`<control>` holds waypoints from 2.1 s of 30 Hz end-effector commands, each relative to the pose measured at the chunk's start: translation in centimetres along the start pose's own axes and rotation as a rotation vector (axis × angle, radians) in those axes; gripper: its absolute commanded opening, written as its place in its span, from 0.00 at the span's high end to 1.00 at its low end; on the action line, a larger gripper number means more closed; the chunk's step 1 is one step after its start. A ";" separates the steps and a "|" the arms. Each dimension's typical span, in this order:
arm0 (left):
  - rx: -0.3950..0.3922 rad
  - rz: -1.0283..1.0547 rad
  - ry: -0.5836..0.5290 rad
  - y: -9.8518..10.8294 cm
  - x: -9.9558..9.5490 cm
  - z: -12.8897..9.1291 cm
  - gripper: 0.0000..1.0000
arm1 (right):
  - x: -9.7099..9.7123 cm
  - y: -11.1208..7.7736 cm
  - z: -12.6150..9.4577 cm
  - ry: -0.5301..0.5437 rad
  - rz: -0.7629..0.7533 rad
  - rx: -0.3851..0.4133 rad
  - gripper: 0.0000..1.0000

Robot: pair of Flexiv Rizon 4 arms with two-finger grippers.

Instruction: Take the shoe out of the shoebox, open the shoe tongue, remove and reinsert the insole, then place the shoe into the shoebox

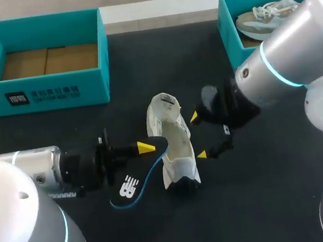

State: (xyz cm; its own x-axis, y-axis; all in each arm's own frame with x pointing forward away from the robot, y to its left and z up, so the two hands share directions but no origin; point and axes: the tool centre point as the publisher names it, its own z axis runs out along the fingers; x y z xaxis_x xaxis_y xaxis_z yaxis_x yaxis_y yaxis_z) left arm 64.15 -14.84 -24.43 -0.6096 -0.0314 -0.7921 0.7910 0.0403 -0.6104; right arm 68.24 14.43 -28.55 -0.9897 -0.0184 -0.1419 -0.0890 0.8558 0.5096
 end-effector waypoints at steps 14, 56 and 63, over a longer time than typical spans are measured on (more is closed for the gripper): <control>-0.002 0.001 -0.002 -0.1 0.1 0.1 1.00 | -1.3 -2.4 2.0 0.010 -0.010 0.052 0.00; 0.019 -0.077 -0.055 3.6 3.0 7.0 1.00 | -1.3 -2.4 2.0 0.010 -0.010 0.052 0.00; -0.007 -0.097 -0.077 4.5 2.9 7.5 1.00 | -1.3 -2.4 2.0 0.010 -0.010 0.052 0.00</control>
State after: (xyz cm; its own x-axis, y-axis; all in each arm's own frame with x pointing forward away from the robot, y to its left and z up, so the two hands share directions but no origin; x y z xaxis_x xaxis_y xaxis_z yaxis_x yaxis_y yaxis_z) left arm 66.25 -21.43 -29.23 -0.6785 -0.1049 -0.7271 0.7282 0.0343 -0.6845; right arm 70.12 13.37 -31.20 -0.9903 -0.0335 -0.1350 -0.0931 0.8810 0.4639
